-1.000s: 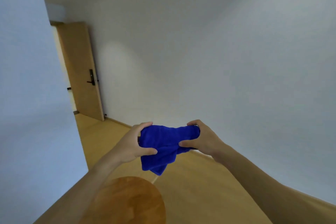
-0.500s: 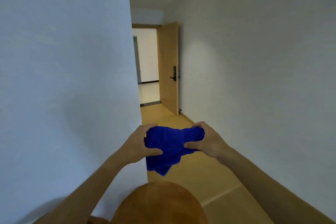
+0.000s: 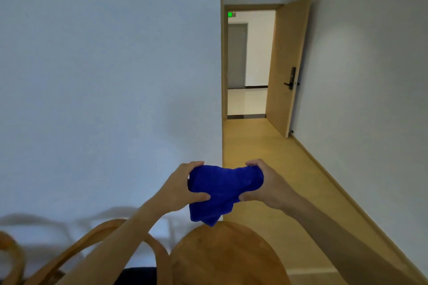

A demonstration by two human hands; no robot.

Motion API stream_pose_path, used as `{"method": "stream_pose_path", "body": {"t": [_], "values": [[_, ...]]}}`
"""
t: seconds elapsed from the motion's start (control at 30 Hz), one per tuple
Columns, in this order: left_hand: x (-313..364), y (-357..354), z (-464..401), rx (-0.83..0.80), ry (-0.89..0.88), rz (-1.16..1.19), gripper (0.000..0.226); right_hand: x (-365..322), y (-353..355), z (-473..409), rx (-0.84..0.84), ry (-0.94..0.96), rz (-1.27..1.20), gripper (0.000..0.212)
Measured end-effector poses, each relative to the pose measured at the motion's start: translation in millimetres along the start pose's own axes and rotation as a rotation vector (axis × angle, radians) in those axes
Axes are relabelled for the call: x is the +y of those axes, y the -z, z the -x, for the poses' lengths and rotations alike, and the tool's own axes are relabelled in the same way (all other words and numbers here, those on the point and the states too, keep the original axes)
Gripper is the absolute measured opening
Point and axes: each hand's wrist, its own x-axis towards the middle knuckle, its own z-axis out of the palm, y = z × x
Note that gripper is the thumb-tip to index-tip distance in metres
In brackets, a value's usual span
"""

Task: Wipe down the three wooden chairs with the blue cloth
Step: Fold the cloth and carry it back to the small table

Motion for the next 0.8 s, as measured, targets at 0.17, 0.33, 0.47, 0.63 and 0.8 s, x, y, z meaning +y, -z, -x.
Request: {"method": "stream_pose_path", "body": {"t": [0.17, 0.33, 0.47, 0.63, 0.8], "values": [[-19.3, 3.8, -20.4, 0.011, -0.004, -0.031, 0.08, 9.5, -15.7, -27.1, 0.016, -0.03, -0.027, 0.082], [-40.9, -1.9, -42.6, -0.017, -0.006, 0.009, 0.081, 19.0, -22.0, -51.5, 0.035, -0.057, -0.014, 0.078], [-55.0, -11.7, -61.4, -0.05, 0.014, 0.016, 0.08, 34.3, -26.1, -70.1, 0.023, -0.092, -0.021, 0.076], [-85.3, -39.3, -83.0, -0.08, 0.087, 0.047, 0.084, 69.2, -32.2, -101.0, -0.034, -0.135, -0.045, 0.073], [-136.3, -94.5, -83.7, -0.111, 0.195, 0.049, 0.092, 133.6, -62.1, -121.5, -0.121, -0.216, -0.043, 0.069]]}}
